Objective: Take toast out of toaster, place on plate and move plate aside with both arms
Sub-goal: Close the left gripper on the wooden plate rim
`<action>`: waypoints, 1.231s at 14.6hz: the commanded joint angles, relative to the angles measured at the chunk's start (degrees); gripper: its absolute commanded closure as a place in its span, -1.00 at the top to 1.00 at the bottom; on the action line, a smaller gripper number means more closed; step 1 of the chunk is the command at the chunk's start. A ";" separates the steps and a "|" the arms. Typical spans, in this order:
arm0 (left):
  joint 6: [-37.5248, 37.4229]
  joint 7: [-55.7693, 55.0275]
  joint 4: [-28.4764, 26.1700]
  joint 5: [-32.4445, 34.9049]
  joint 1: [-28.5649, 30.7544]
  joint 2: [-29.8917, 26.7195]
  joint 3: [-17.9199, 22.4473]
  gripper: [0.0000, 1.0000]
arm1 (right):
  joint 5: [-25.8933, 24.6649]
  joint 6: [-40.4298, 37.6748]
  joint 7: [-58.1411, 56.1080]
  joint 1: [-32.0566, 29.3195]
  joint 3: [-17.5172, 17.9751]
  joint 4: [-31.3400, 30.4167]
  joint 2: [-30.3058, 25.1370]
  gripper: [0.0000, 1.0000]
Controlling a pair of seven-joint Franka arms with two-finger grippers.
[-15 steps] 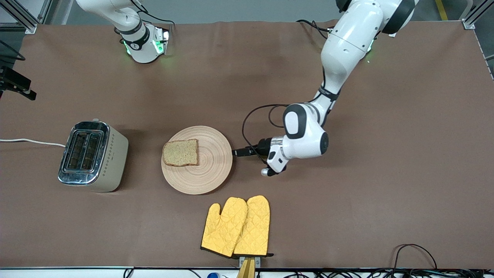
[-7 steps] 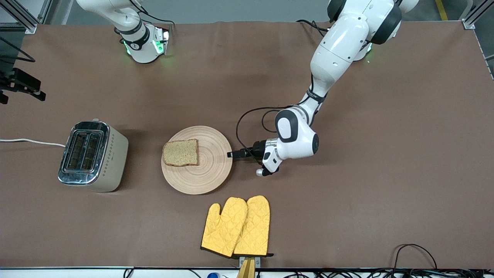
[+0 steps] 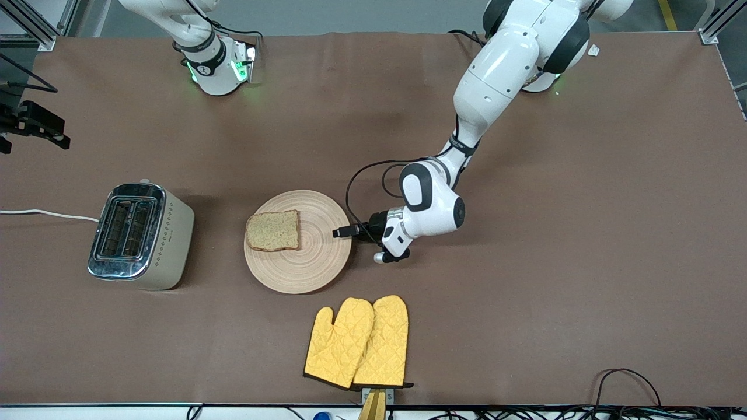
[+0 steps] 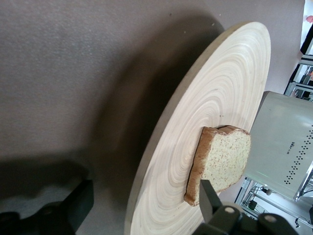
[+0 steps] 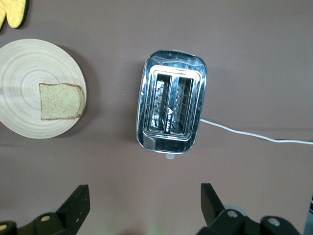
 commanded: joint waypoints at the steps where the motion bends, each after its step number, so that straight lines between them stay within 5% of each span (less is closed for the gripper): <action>1: 1.29 1.20 2.33 -1.57 -0.94 1.52 0.36 0.62 | -0.89 -1.42 -0.03 -1.45 1.32 0.38 -0.19 1.00; 5: 1.20 1.29 2.77 -1.22 -1.03 1.52 0.45 -0.22 | -0.80 -1.86 0.41 -1.36 1.41 0.38 -0.10 1.00; 8: 1.20 1.47 2.77 -1.04 -1.38 1.35 0.63 -0.57 | -0.80 -1.86 -0.03 -1.36 1.41 0.47 -0.10 1.00; 10: 1.20 1.47 2.69 -1.13 -1.38 1.17 0.45 -1.00 | -0.80 -1.78 0.06 -1.27 1.58 0.55 -0.10 1.00; 15: 1.12 2.08 2.33 0.09 -0.24 -1.89 0.98 -1.00 | -0.80 -1.86 -0.03 -1.27 1.58 0.64 -0.27 1.00; 18: -1.85 2.17 1.46 6.67 4.94 -4.97 0.98 -1.00 | -0.80 -2.99 0.41 -0.75 1.85 0.55 -0.45 1.00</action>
